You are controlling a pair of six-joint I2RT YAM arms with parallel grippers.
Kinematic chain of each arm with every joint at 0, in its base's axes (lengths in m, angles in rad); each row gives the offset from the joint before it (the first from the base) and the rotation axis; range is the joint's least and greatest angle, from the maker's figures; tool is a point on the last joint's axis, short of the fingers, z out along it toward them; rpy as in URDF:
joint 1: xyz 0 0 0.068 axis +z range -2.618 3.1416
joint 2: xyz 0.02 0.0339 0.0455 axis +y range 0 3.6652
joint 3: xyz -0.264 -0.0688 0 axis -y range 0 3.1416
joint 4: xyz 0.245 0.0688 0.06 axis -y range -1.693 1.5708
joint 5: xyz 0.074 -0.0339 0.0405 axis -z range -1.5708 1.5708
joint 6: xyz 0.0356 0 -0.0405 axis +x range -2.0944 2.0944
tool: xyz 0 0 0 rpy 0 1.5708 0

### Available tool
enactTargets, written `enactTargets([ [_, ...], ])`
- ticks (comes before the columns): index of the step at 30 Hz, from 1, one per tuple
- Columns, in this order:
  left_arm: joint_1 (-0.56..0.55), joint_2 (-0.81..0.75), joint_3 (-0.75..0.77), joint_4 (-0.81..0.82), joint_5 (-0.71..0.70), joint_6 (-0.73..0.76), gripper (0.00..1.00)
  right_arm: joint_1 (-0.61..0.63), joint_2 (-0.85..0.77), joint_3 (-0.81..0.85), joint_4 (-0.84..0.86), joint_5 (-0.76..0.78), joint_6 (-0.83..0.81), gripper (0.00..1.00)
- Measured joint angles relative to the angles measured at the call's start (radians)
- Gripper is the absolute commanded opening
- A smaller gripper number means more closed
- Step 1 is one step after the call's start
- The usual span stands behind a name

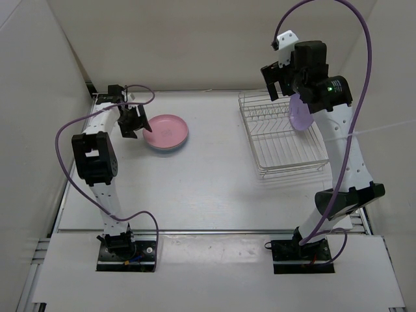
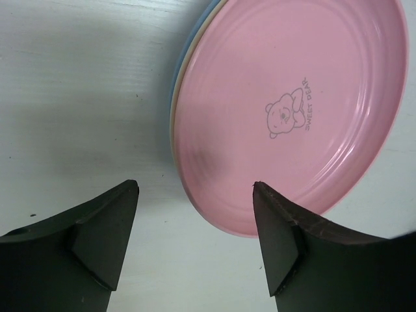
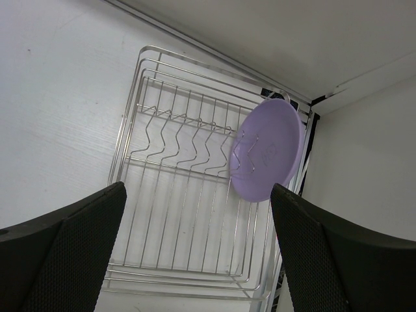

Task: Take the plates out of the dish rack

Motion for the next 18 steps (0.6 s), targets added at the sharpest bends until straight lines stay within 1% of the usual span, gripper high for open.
enactTargets([
  [13,-0.034,-0.001,0.0,0.0,-0.018,0.005,0.83,0.0,0.0,0.0,0.002,0.013,0.0,0.95],
  [15,-0.039,-0.001,0.003,-0.002,-0.021,0.011,0.84,-0.01,0.0,-0.006,0.008,0.017,0.001,0.95],
  [18,-0.042,-0.003,0.027,-0.014,-0.026,0.024,0.93,-0.068,0.003,-0.019,0.015,0.018,0.004,0.93],
])
